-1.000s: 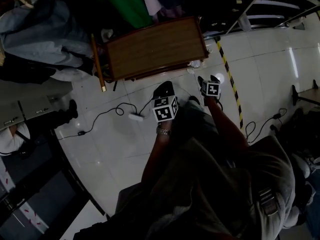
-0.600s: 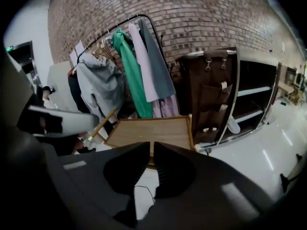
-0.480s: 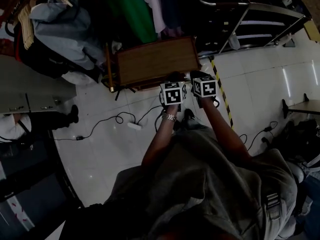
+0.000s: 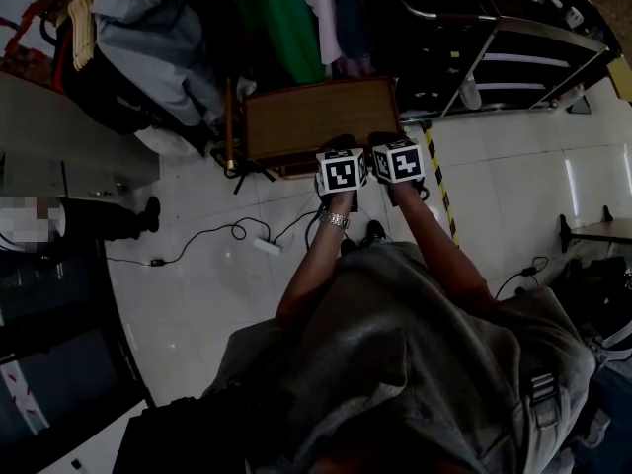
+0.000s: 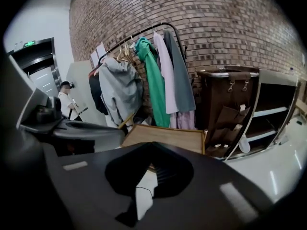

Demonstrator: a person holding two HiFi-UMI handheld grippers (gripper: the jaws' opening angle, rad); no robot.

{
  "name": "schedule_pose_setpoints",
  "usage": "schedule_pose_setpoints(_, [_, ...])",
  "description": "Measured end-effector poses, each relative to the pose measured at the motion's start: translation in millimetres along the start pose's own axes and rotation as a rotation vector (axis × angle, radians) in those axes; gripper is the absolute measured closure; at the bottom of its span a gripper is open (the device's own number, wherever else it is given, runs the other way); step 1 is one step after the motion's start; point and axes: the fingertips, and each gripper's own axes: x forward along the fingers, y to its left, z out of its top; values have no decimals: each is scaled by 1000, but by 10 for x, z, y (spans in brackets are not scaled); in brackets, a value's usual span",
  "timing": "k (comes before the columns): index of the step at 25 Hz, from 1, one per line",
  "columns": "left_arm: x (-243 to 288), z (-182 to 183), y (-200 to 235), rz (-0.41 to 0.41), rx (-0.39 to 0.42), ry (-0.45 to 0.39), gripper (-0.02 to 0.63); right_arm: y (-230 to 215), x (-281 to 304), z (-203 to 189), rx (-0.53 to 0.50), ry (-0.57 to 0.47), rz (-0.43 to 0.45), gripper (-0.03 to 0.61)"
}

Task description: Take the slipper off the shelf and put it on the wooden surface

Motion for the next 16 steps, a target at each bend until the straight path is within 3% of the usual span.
schedule_pose_setpoints(16, [-144,281,128,-4,25,-72,589,360,-74,446,-46,-99,33,574])
